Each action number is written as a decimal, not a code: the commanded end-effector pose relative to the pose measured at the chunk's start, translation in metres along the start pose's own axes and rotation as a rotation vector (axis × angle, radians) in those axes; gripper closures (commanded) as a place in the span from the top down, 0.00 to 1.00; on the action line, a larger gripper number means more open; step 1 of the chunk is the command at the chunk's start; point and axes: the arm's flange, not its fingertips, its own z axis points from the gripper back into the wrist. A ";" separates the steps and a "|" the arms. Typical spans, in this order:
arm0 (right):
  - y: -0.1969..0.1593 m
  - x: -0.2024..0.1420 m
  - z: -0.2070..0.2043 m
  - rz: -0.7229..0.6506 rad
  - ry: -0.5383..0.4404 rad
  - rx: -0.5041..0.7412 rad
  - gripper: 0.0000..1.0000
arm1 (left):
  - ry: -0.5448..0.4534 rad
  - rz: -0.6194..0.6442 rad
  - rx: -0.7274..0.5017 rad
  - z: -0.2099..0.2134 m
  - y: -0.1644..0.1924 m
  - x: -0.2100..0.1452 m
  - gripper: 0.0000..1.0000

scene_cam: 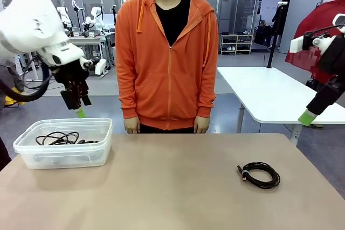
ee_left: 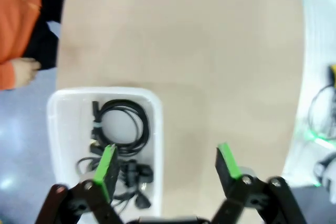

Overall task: Organize and store the cables.
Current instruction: Place the USB Extension Cable into the Organizing box.

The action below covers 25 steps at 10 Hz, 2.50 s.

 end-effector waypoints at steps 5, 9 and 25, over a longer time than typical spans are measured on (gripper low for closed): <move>-0.025 0.020 -0.089 -0.391 -0.022 -0.064 1.00 | 0.042 0.223 0.194 0.039 -0.153 0.026 0.93; -0.029 0.011 -0.149 -0.529 0.054 -0.118 1.00 | 0.011 0.404 0.353 0.055 -0.182 0.012 0.93; -0.030 0.053 -0.317 -0.799 0.020 -0.178 1.00 | 0.025 0.343 0.262 0.056 -0.178 0.024 0.93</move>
